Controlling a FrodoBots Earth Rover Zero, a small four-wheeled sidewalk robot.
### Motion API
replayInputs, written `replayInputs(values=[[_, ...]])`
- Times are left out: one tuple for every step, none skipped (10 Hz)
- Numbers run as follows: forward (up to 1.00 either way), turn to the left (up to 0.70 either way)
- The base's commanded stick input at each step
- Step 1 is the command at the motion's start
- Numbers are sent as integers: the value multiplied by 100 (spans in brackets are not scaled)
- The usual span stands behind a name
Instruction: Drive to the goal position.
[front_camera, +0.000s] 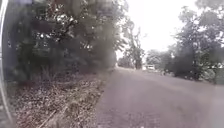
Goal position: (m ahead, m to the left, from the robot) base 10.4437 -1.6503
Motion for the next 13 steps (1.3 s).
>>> replayInputs(values=[[70,1],[70,1],[70,1],[70,1],[70,1],[70,1],[70,1],[70,1],[70,1],[70,1],[70,1],[70,1],[70,1]])
